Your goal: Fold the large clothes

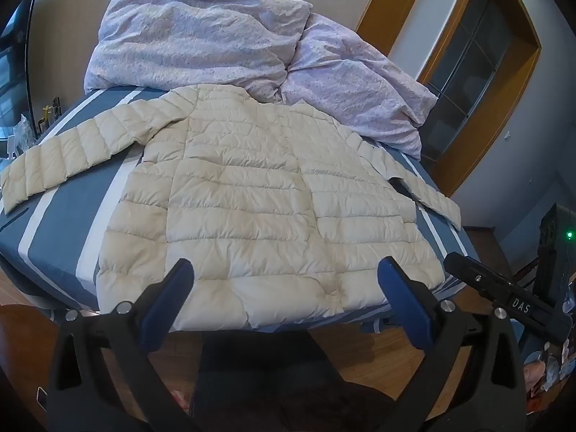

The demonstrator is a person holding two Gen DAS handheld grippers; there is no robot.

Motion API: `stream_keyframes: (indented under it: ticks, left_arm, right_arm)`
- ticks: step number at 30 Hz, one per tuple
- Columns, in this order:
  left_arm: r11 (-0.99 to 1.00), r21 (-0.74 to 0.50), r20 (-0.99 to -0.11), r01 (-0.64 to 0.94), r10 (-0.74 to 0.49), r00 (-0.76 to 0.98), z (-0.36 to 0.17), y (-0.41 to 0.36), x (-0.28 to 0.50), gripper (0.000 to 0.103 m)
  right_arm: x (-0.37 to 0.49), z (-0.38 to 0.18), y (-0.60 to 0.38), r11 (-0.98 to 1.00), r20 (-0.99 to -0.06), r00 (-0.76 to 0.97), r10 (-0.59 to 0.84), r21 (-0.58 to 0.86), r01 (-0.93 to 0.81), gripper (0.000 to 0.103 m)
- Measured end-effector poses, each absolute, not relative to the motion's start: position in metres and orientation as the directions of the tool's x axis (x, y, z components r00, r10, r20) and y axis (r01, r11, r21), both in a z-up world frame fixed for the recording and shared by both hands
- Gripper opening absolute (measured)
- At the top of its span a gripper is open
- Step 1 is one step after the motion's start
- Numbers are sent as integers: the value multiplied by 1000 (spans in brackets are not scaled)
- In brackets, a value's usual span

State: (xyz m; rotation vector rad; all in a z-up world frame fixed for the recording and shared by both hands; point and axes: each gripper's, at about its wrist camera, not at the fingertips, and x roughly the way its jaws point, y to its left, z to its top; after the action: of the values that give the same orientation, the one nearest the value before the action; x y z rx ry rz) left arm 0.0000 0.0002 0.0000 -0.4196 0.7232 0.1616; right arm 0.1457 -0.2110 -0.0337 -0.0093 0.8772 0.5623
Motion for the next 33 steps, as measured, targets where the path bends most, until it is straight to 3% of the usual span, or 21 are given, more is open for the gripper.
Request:
stream_keyframes:
  ticks: [33]
  left_arm:
    - [906, -314, -670, -284, 0, 742, 0, 0, 0, 101]
  right_arm:
    - [146, -34, -212, 854, -725, 506, 468, 222, -470, 102]
